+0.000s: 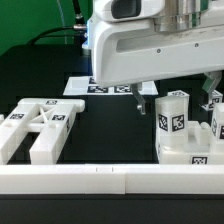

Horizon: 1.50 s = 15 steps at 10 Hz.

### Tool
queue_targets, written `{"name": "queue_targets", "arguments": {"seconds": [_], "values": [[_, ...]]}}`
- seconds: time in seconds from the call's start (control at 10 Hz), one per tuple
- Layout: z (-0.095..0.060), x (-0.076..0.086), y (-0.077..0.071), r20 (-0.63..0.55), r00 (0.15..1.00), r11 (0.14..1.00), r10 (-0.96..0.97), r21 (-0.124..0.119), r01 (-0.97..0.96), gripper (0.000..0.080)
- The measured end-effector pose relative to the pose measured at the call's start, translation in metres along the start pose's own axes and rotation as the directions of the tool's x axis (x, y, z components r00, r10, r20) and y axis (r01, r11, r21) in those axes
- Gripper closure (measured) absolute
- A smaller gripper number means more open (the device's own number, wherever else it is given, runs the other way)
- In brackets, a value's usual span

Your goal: Assemble chair

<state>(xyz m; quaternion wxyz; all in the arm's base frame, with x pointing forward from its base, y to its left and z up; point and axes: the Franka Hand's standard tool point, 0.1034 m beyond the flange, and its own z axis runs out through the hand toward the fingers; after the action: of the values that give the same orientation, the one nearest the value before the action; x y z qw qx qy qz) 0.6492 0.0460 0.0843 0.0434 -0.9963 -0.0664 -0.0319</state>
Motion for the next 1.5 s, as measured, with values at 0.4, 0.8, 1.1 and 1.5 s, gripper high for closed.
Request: {"name": "queue_targets", "arguments": {"seconds": [0.4,0.8,1.1,1.5], "values": [[-0.0001,0.0001,0.0012,-0.001,1.000,1.000,0.001,-0.001,-0.001,0.0507],[0.0001,0.0030,0.0015,-0.003,0.978,0.978,0.208,0.001,-0.208,0.0507],[0.0007,0.0032,0.0014,0.008,0.842,0.842,0.540,0.000,-0.540,0.0507],[0.0015,0.0031,0.0013,0.010,0.575,0.575,0.818,0.002,-0.818,0.0505]]}}
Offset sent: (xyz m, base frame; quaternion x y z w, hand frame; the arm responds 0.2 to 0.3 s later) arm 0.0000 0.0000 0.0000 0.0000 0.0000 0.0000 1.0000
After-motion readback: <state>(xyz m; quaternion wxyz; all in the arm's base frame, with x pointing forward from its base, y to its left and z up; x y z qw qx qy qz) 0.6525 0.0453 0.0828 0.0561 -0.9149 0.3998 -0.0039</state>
